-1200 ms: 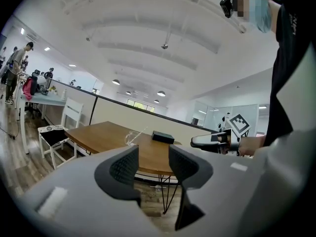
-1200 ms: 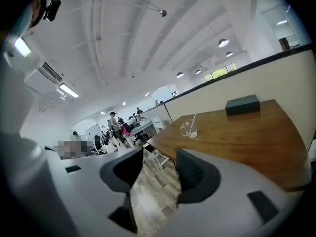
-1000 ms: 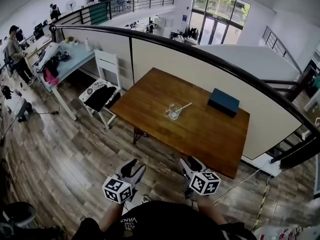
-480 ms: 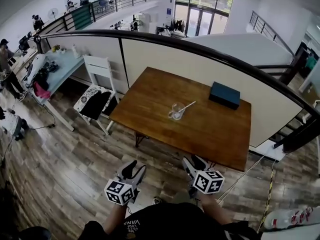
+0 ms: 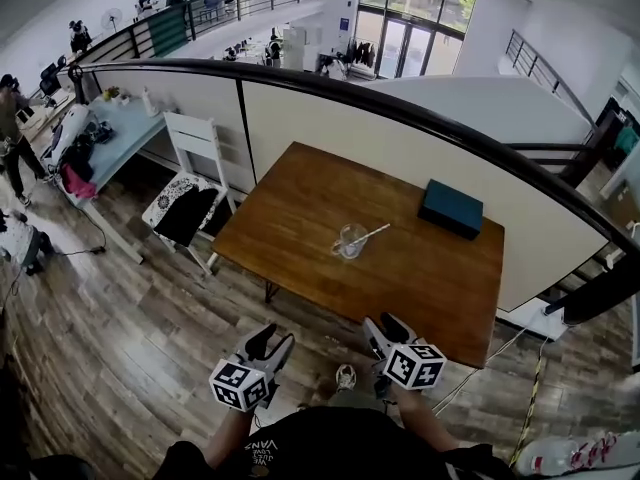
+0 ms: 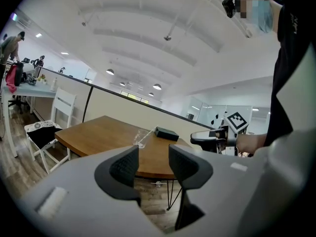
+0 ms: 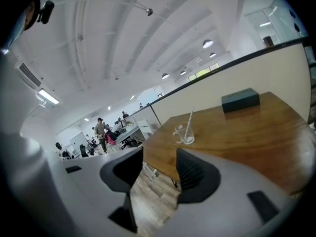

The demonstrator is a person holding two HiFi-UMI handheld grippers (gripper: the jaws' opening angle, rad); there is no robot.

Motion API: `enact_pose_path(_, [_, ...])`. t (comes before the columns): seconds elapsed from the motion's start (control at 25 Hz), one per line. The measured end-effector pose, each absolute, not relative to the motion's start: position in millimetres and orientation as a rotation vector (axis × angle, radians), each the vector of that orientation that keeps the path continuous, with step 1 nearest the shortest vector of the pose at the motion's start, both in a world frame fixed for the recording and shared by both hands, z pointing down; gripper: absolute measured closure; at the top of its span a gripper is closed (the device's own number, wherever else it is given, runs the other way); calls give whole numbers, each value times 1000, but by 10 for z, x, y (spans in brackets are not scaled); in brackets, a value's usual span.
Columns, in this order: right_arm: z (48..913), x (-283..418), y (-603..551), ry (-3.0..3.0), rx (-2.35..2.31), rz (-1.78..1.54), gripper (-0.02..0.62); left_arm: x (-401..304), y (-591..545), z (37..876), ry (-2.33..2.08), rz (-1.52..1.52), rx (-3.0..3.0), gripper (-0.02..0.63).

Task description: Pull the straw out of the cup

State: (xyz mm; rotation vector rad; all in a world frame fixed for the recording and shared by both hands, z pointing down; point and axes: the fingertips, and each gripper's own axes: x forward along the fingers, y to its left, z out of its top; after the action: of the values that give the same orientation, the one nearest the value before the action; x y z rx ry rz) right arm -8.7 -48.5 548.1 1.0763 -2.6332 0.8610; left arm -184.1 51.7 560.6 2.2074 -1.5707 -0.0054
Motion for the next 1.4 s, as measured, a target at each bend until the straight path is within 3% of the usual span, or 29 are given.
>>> enact_pose_path(0.76, [5530,75,-1747,-2659,866,807,416,-1362,-871,5555,-1654,-60,2185,431])
enact_pose_path(1.4, [5729,123,-2127,-2632,891,839,417,-1234,-1314,5682,-1609,-41,2167,431])
